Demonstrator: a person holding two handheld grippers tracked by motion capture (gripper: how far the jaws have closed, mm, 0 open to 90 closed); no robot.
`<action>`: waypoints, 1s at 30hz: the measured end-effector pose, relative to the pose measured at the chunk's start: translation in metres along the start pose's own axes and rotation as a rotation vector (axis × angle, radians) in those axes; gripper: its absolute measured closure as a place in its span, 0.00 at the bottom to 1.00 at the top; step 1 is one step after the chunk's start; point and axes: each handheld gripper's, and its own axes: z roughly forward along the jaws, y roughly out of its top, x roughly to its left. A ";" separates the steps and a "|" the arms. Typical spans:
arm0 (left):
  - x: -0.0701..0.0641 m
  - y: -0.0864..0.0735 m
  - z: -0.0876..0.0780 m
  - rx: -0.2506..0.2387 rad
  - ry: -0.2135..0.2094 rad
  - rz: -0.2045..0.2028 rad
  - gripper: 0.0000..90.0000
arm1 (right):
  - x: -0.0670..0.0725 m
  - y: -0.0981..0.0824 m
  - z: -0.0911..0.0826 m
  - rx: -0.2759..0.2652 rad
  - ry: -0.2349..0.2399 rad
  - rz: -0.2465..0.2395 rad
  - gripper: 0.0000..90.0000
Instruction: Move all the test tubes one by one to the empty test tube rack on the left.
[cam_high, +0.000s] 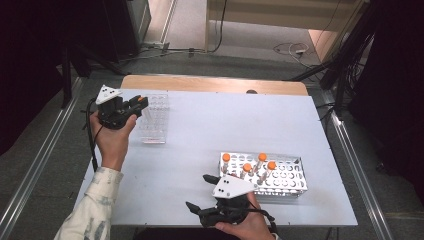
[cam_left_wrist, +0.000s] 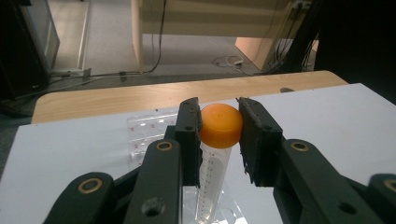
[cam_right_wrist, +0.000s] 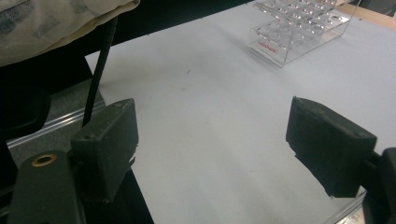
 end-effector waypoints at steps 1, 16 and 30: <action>0.002 0.001 0.000 -0.002 0.005 -0.002 0.78 | 0.000 0.000 0.000 -0.002 0.000 -0.001 0.17; 0.015 -0.001 0.010 -0.012 0.072 0.013 0.78 | -0.001 0.000 -0.002 -0.007 -0.006 0.000 0.17; 0.007 -0.028 0.022 0.025 0.104 0.090 0.78 | 0.000 0.000 -0.003 -0.009 -0.005 -0.003 0.17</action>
